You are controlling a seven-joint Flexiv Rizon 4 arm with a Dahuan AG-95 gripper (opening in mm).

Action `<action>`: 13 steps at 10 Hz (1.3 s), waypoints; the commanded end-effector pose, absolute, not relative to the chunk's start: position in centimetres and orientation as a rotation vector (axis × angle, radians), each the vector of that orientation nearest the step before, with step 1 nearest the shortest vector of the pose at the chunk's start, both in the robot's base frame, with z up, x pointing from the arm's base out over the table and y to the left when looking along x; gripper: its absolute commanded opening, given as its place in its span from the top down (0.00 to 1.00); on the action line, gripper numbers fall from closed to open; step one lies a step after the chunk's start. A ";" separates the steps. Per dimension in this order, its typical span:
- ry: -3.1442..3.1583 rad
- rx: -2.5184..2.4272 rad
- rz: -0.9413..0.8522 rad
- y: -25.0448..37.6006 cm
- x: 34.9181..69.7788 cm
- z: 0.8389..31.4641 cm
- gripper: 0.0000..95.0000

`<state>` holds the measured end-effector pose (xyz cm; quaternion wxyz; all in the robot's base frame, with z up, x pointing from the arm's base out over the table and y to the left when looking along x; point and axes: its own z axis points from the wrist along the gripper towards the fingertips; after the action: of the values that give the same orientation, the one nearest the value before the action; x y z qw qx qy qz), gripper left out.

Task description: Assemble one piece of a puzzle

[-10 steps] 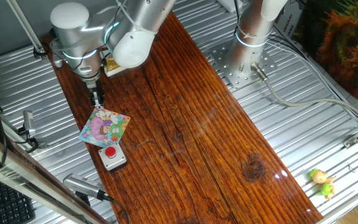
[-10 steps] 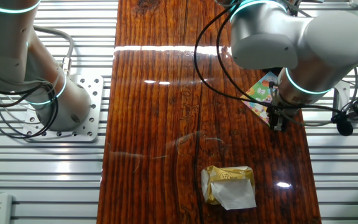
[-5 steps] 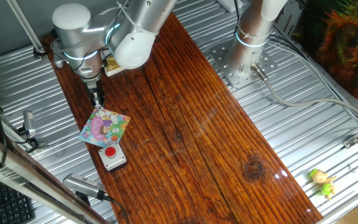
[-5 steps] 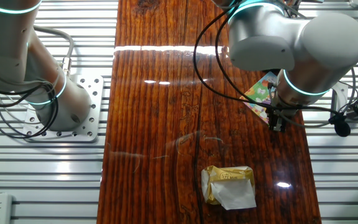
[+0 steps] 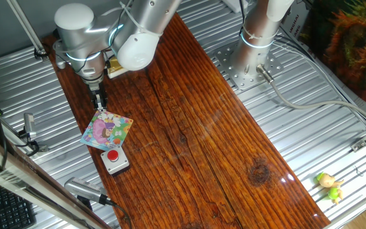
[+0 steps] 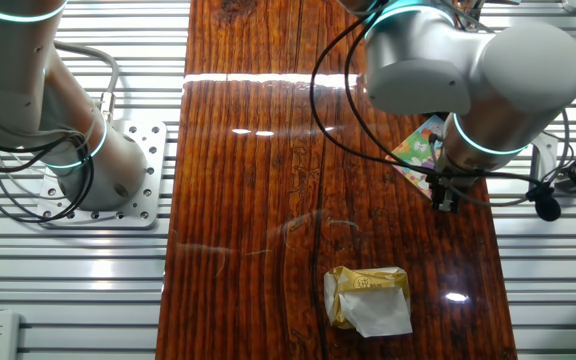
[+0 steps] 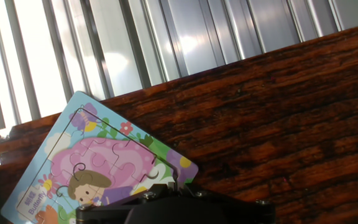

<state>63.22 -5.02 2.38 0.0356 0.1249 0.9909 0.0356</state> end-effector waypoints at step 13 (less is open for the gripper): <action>3.027 0.379 0.113 -4.9 63.3 1.9 1.00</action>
<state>63.27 -4.86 1.86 0.0447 0.1240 0.9906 0.0371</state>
